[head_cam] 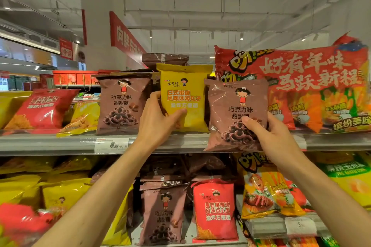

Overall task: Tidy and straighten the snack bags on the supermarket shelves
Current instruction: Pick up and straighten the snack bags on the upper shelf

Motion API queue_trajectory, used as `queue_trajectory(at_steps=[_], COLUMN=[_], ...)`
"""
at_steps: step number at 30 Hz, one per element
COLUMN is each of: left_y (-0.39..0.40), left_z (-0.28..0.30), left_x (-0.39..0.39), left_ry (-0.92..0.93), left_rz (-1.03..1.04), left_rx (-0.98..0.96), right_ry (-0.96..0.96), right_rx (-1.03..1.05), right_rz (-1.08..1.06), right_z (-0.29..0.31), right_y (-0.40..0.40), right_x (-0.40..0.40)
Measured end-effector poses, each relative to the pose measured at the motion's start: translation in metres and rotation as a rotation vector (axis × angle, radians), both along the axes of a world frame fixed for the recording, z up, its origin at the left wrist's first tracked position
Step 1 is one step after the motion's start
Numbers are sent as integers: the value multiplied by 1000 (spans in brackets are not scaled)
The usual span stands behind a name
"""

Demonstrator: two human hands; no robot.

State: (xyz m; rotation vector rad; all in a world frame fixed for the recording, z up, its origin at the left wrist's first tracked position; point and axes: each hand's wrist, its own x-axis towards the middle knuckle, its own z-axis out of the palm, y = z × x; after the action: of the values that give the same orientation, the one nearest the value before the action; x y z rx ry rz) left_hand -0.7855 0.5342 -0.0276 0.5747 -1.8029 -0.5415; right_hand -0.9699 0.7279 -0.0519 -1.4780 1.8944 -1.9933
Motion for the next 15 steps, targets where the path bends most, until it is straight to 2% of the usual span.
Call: queue_trajectory(at_steps=[8,15], left_y=[7,3], left_z=[16,20], left_x=[11,56], left_ry=[110,219], left_rz=[-116,-74], left_rx=[-21,14], right_ry=[13,66], right_rx=[-8,-40], right_rz=[-27,-57], right_z=[0,15], right_y=[2,-17], right_x=[6,21])
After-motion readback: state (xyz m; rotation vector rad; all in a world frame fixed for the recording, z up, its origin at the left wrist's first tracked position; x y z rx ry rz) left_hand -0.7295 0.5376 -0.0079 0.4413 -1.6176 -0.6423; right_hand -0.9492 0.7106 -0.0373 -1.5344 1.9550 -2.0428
